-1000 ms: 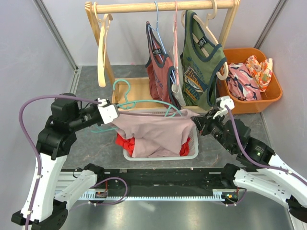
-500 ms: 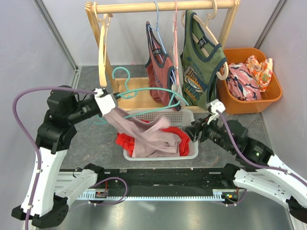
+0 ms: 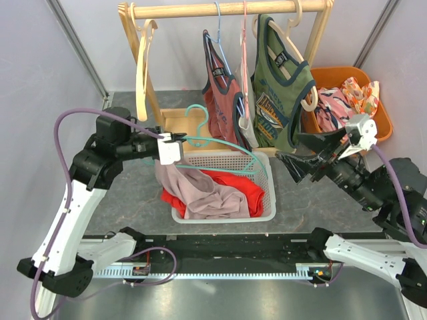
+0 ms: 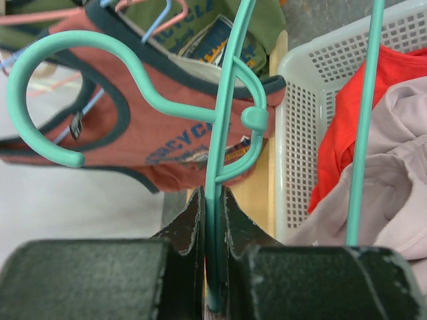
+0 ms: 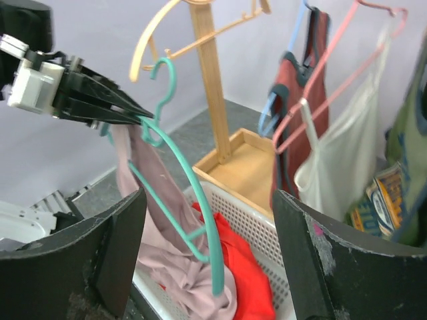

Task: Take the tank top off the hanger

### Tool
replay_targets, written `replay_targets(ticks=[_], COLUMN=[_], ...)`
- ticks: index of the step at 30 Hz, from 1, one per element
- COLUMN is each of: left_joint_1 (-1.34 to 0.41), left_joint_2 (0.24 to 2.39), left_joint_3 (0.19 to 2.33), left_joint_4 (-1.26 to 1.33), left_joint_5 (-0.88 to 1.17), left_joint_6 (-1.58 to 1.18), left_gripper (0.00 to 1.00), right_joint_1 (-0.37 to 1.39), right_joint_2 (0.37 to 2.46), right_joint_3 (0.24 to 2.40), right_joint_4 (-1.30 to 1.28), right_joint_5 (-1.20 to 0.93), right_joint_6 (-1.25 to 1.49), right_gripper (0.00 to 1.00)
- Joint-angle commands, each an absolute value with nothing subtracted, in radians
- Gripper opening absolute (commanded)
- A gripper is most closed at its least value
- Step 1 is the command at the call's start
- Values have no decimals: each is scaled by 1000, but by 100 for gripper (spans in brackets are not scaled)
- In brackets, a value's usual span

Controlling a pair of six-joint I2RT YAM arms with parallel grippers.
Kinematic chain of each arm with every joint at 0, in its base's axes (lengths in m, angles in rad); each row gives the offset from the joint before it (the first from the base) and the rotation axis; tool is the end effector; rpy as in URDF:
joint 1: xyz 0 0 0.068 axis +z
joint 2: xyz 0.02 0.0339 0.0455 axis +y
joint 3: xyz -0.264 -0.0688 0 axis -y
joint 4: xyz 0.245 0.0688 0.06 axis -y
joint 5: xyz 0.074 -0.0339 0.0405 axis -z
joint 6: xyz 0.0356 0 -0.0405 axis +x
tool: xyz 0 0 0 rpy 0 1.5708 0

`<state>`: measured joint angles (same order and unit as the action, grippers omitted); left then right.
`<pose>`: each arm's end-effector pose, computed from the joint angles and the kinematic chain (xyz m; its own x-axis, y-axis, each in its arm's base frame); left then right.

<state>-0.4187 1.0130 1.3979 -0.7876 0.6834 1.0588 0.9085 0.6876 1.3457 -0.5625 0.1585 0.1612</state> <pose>0.1537 -0.0930 0.4453 0.5621 0.4898 -0.6665 0.7266 0.0925 0.6808 0.0547 0.0610 0.4888 -0.0515 0.1916 -0.9801 -0.6827 0.7096 0.1746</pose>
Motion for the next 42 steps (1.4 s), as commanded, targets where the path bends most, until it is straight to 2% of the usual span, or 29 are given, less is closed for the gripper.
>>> replay_targets(ticks=[1,7,16,26,30,31,33,34,35,36,37,38,39,41,42], left_joint_1=[-462,-488,-508,-517,-517,-517,-517,-517,-517,-517,-517,-517,-517,-517,-517], left_joint_2=[1031,1028,1008,1003,1002,1000,999,1000,1000,999,999,999,999,994,991], left_joint_3=[1482,1493,1470,1494,1486,1483,1471,1468,1462,1460,1457,1459,1457,1459,1457], left_joint_4=[-770,-772,-772,-772,-773,-772,-772,-772,-772,-772,-772,-772,-772,-772,-772], left_joint_5=[716,716,710,733,723,721,715,712,709,703,701,700,701,701,700], left_joint_6=[1213,1235,1252,1233,1236,1235,1235,1235,1235,1229,1224,1218,1209,1197,1186], left_gripper=[2,2,2,2,2,2,2,2,8,18,44,55,70,85,89], right_joint_1=[907,907,907,907,907,905,907,907,907,907,908,907,907,907,907], right_joint_2=[807,844,870,879,870,864,838,828,818,798,787,778,761,746,732], right_joint_3=[1368,1313,1295,1213,1215,1215,1212,1212,1212,1213,1222,1229,1235,1258,1267], right_joint_4=[-554,-511,-502,-445,-446,-446,-449,-460,-468,-492,-508,-524,-561,-600,-642], right_joint_5=[26,-179,-207,-230,-224,-213,-193,-155,-140,-120,-104,-82,-75,-66,-60], right_joint_6=[87,87,106,164,173,176,181,183,181,179,176,169,164,157,149], right_gripper=[83,80,75,54,32,19,4,0,0,0,0,0,0,0,0])
